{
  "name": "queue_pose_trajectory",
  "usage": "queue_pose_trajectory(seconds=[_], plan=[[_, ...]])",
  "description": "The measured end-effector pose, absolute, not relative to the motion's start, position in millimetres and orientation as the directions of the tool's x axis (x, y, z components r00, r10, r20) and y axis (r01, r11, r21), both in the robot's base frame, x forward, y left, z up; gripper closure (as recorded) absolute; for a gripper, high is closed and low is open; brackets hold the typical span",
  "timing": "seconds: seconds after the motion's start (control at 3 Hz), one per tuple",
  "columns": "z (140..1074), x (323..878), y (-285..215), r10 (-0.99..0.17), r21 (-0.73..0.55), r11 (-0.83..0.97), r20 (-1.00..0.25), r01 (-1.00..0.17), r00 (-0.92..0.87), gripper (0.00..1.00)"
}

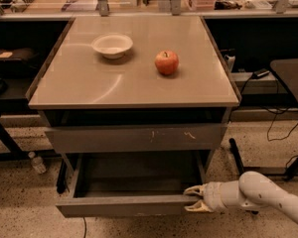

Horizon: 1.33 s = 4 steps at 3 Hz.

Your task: Open middle drawer

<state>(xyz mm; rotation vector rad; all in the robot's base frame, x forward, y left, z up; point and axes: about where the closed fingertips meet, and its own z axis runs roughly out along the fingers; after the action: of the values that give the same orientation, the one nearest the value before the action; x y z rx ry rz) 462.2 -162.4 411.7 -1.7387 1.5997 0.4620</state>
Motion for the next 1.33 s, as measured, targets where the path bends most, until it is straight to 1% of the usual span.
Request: queue_pose_trajectory(seconds=[0.67,1.0,1.33], plan=[[412,462,-162,-0.708,-0.262,0.027,-0.687,-0.965,0.167,0.35],[405,444,-170,-0.706,-0.256,0.012,-0.687,-0.967,0.174,0.12],[407,443,-170,-0.705,-0.256,0.011,-0.687,-0.967,0.174,0.14]])
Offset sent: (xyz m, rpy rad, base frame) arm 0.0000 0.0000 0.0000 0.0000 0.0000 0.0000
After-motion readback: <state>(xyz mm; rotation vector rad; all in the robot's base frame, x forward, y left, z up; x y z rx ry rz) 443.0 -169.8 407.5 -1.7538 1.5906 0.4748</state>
